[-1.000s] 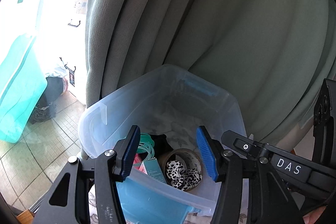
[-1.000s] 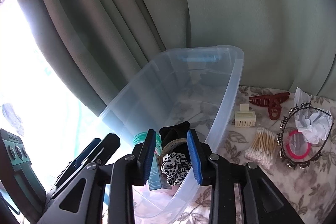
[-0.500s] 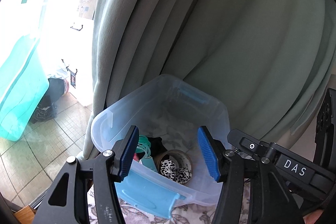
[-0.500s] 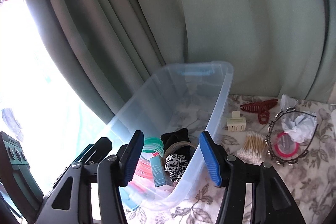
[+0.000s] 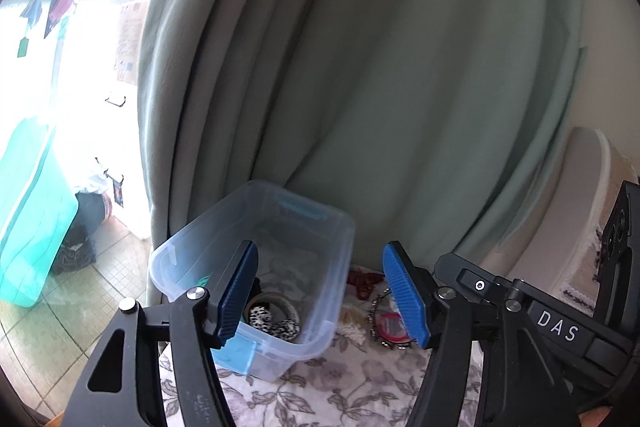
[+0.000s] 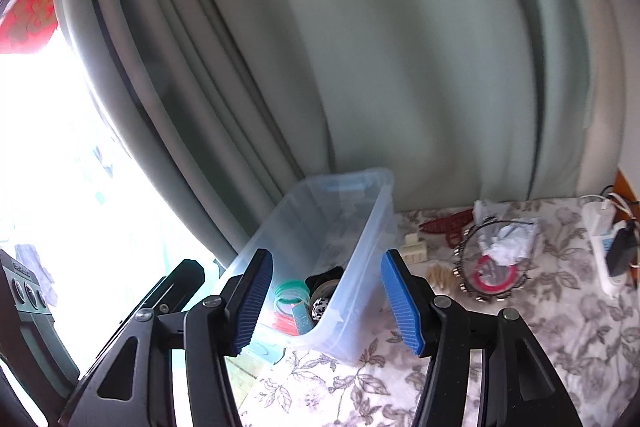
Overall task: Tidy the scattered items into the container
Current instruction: 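Move both open grippers back from the box toward the table, then lower the left gripper onto the black beaded headband and close it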
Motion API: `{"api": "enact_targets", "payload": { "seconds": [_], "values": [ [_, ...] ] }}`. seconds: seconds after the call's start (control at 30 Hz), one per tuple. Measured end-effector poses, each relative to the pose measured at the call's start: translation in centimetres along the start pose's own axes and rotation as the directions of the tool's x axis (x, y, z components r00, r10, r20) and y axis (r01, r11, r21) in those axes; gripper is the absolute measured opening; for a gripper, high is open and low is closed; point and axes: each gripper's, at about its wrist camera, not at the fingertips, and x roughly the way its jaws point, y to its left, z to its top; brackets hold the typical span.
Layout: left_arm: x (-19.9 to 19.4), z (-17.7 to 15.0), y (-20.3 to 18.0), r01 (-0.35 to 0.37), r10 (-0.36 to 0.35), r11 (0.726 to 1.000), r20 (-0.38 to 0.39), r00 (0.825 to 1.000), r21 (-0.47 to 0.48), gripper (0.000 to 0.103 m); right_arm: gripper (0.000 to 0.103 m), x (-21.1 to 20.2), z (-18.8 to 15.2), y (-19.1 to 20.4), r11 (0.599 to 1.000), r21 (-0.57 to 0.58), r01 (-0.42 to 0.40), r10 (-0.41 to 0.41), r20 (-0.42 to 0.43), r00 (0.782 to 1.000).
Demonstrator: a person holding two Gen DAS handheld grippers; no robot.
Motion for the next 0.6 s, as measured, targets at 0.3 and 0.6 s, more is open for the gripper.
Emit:
{"api": "enact_targets", "payload": {
  "seconds": [0.3, 0.6],
  "values": [
    [-1.8, -0.7, -5.7, 0.086, -0.086, 0.993, -0.008, 0.996, 0.080, 0.071, 0.061, -6.9, -0.4, -4.7, 0.994, 0.080, 0.075, -0.083, 0.107, 0.991],
    [-0.7, -2.4, -10.5, 0.148, -0.135, 0.976, -0.089, 0.987, 0.161, 0.072, 0.061, -10.8, 0.3, -11.0, 0.966, 0.212, 0.145, -0.186, 0.185, 0.965]
  ]
}}
